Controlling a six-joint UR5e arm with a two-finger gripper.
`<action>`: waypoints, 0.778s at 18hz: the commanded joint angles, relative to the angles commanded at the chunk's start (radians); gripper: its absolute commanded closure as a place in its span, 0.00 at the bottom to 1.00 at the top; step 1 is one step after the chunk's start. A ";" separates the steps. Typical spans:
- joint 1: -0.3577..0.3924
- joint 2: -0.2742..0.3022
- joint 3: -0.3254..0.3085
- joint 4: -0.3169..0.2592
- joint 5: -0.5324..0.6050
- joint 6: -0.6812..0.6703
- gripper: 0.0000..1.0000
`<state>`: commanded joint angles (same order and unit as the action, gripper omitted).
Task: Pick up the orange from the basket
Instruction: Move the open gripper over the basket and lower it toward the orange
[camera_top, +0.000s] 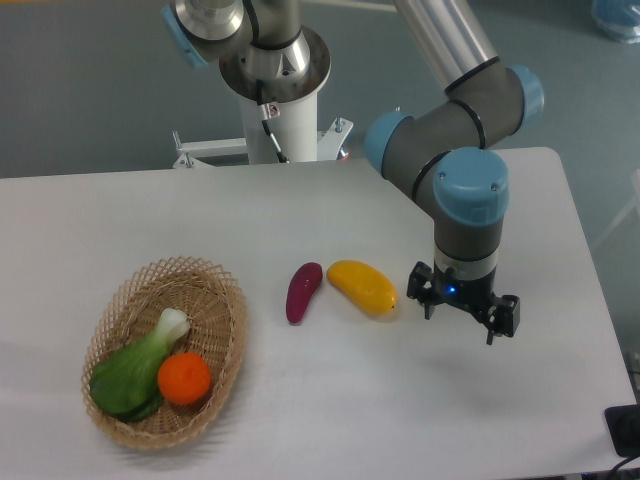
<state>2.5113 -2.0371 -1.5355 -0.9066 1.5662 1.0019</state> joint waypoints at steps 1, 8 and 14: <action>-0.020 -0.002 -0.002 0.000 0.000 -0.032 0.00; -0.154 -0.012 -0.017 0.003 0.002 -0.267 0.00; -0.261 -0.012 -0.018 0.017 -0.080 -0.396 0.00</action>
<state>2.2505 -2.0494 -1.5539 -0.8897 1.4865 0.6061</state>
